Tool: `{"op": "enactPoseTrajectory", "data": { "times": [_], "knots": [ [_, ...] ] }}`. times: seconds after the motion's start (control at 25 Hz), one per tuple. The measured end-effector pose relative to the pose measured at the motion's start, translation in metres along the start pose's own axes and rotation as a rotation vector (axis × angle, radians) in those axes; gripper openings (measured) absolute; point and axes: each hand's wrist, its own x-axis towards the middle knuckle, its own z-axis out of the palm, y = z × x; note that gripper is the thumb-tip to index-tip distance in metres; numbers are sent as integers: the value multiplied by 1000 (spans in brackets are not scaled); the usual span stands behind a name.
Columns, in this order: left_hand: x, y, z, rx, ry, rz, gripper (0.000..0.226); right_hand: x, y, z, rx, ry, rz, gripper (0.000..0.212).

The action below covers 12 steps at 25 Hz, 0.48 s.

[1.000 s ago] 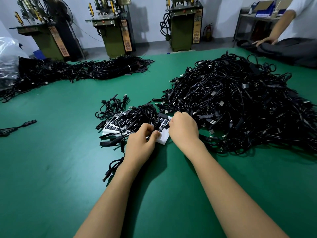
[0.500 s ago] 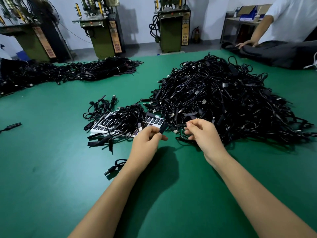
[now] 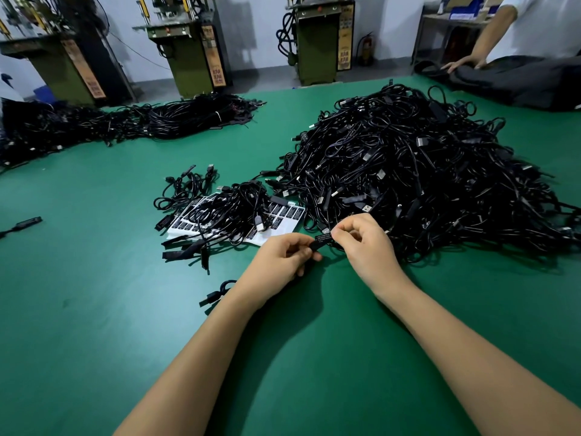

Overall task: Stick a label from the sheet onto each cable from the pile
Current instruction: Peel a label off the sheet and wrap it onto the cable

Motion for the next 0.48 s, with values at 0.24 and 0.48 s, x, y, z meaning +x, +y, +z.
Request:
{"op": "enactPoseTrajectory", "data": {
  "times": [0.24,0.48],
  "knots": [
    [1,1,-1,-12,-40,-62,17,1,-1,-2,-94,-78,-14,11],
    [-2,4,-4,-46,-94,-38,19,6,-6,-7,-43,-155,92,11]
  ]
}}
